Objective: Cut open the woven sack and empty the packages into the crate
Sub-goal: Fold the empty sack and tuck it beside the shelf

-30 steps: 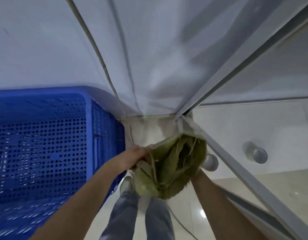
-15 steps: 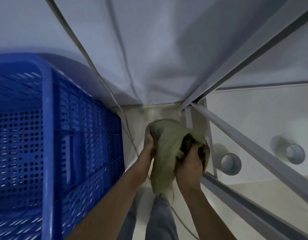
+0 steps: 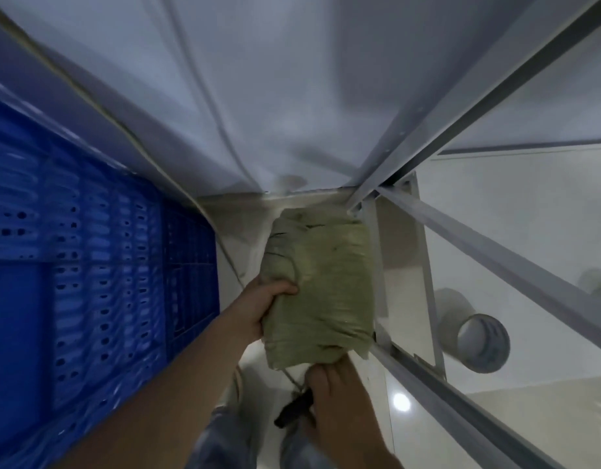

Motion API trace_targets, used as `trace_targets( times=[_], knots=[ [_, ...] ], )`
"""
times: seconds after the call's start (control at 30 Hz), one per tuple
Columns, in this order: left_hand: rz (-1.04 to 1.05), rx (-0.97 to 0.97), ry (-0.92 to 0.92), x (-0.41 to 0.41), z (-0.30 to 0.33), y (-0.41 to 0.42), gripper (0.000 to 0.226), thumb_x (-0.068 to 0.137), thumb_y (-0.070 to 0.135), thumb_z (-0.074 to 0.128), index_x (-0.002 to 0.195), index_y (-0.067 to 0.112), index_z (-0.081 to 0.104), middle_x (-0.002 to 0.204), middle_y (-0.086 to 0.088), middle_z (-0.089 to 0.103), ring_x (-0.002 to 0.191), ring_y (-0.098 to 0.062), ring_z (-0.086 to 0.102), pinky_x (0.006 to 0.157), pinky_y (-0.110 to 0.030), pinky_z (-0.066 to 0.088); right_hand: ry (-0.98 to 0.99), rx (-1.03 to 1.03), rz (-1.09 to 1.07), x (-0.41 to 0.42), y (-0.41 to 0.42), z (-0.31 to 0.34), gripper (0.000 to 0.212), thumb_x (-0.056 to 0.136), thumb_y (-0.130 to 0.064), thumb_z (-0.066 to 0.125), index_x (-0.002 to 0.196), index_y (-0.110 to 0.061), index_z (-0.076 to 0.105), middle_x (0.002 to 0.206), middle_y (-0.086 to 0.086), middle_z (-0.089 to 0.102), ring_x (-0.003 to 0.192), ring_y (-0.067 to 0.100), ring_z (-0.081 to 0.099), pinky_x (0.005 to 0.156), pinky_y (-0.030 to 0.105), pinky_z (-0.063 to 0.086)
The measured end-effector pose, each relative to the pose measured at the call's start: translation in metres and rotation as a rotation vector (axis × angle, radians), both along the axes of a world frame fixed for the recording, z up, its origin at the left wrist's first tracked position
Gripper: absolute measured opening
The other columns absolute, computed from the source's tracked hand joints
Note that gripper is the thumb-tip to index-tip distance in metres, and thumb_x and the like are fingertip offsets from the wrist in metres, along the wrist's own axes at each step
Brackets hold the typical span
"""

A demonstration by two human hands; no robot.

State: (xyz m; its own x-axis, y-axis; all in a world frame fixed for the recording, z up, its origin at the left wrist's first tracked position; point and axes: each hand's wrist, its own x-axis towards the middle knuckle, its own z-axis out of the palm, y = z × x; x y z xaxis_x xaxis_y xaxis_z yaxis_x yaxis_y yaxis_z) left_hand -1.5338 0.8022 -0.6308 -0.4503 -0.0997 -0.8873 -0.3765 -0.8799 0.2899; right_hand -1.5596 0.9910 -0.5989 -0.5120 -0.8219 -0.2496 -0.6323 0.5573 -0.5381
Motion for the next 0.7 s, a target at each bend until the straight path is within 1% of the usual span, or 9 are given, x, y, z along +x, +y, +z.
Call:
trace_targets(
  times=[0.07,0.13,0.17,0.23,0.3,0.43,0.53,0.6,0.7],
  knots=[
    [0.101,-0.038,-0.033,0.0,-0.024,0.0,0.042,0.084,0.002,0.058,0.125,0.01,0.055,0.108,-0.013,0.068,0.094,-0.029,0.066,0.066,-0.035,0.056,-0.108,-0.066,-0.139,0.011,0.012,-0.023,0.013,0.081,-0.021,0.06,0.071,-0.016,0.064,0.079,0.004,0.077,0.079,0.02,0.064,0.07,0.027,0.05],
    [0.168,-0.053,-0.058,-0.002,-0.048,-0.001,0.042,0.084,0.001,0.057,0.125,0.01,0.054,0.108,-0.013,0.068,0.093,-0.029,0.066,0.061,-0.034,0.058,-0.264,0.093,-0.417,0.004,0.018,-0.034,0.033,0.046,-0.012,0.093,0.058,-0.027,0.066,0.057,-0.009,0.07,0.05,0.008,0.064,0.052,0.018,0.049],
    [0.171,-0.059,-0.041,-0.003,-0.06,0.0,0.042,0.084,0.0,0.057,0.124,0.01,0.055,0.108,-0.013,0.068,0.092,-0.028,0.067,0.06,-0.033,0.058,-0.321,0.174,-0.529,-0.003,0.017,-0.034,0.049,0.03,-0.013,0.097,0.062,-0.031,0.065,0.051,-0.012,0.064,0.044,0.002,0.06,0.049,0.014,0.047],
    [0.142,-0.085,-0.02,-0.007,-0.078,0.003,0.04,0.083,-0.002,0.058,0.121,0.011,0.058,0.11,-0.014,0.068,0.093,-0.028,0.068,0.063,-0.033,0.06,-0.329,0.178,-0.71,-0.016,0.009,-0.045,0.053,0.054,-0.022,0.091,0.099,-0.033,0.066,0.072,-0.014,0.066,0.065,-0.001,0.064,0.068,0.009,0.05],
    [0.108,-0.108,-0.013,-0.013,-0.097,0.009,0.039,0.081,-0.003,0.062,0.115,0.013,0.061,0.107,-0.013,0.07,0.088,-0.025,0.07,0.063,-0.032,0.06,-0.649,0.133,-1.137,-0.044,0.002,-0.075,0.085,0.065,-0.035,0.084,0.139,-0.024,0.044,0.105,-0.003,0.061,0.098,0.017,0.065,0.085,0.032,0.054],
    [0.094,-0.047,0.032,-0.031,-0.137,0.023,0.049,0.072,0.001,0.068,0.119,0.009,0.06,0.107,-0.016,0.071,0.093,-0.031,0.07,0.069,-0.035,0.06,-1.072,0.0,-1.389,-0.071,-0.019,-0.132,0.109,0.05,-0.048,0.088,0.143,-0.021,0.04,0.116,0.009,0.065,0.085,0.029,0.066,0.048,0.03,0.051],
    [0.11,-0.028,0.022,-0.05,-0.169,0.024,0.034,0.08,-0.001,0.061,0.114,0.007,0.062,0.091,-0.011,0.076,0.08,-0.025,0.073,0.063,-0.031,0.06,-1.186,-0.171,-1.502,-0.083,-0.026,-0.174,0.084,0.063,-0.021,0.085,0.138,-0.012,0.047,0.119,0.015,0.067,0.099,0.033,0.066,0.061,0.036,0.058],
    [0.098,-0.038,0.015,-0.061,-0.194,0.022,0.04,0.076,0.003,0.067,0.116,0.008,0.061,0.095,-0.012,0.075,0.082,-0.025,0.073,0.065,-0.03,0.059,-1.118,-0.183,-1.512,-0.096,-0.033,-0.198,0.053,0.075,-0.011,0.076,0.124,-0.005,0.058,0.107,0.015,0.069,0.092,0.032,0.067,0.066,0.035,0.056],
    [0.073,-0.13,-0.002,-0.076,-0.232,0.013,0.057,0.069,0.01,0.072,0.124,0.011,0.057,0.11,-0.014,0.071,0.096,-0.029,0.069,0.075,-0.034,0.058,-0.965,-0.17,-1.461,-0.112,-0.048,-0.233,0.04,0.078,-0.009,0.075,0.116,-0.005,0.06,0.091,0.006,0.067,0.079,0.026,0.064,0.069,0.034,0.053]
  ],
)
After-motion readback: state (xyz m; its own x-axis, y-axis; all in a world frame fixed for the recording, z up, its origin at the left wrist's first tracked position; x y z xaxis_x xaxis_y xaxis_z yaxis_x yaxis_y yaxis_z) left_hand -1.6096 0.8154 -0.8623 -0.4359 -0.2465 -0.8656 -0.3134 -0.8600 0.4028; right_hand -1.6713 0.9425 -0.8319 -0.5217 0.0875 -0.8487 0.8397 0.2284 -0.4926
